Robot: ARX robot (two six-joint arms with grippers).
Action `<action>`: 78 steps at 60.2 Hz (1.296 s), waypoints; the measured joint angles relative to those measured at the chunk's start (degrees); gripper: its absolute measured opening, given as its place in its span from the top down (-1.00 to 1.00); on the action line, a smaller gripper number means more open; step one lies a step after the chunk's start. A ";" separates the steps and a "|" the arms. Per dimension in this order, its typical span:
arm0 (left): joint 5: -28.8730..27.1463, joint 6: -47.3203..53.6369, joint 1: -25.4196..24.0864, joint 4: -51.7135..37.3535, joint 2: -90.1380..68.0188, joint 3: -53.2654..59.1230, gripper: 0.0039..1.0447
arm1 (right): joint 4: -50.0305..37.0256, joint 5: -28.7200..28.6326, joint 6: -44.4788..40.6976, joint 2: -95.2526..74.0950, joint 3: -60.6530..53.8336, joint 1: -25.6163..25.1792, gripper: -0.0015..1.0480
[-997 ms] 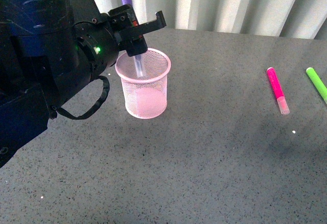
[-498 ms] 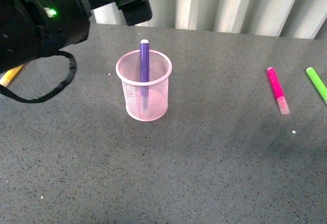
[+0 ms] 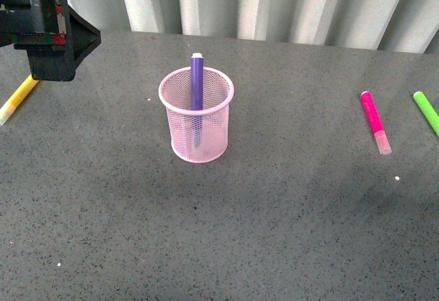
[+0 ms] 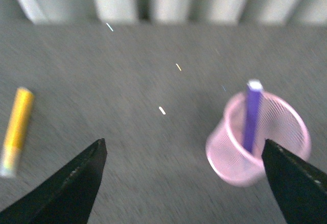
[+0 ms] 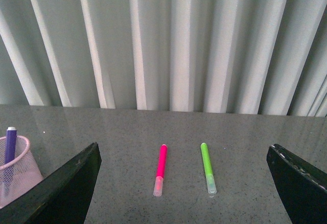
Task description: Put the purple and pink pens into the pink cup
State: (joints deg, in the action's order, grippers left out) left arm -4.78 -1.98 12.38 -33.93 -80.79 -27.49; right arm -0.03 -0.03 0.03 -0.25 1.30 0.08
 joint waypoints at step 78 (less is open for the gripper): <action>4.66 1.60 -12.24 4.48 50.97 26.99 0.94 | 0.00 0.09 0.00 0.02 0.00 0.00 -0.87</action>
State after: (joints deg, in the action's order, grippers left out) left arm -0.12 -0.38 0.14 -29.45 -29.82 -0.49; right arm -0.03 0.05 0.03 -0.23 1.30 0.08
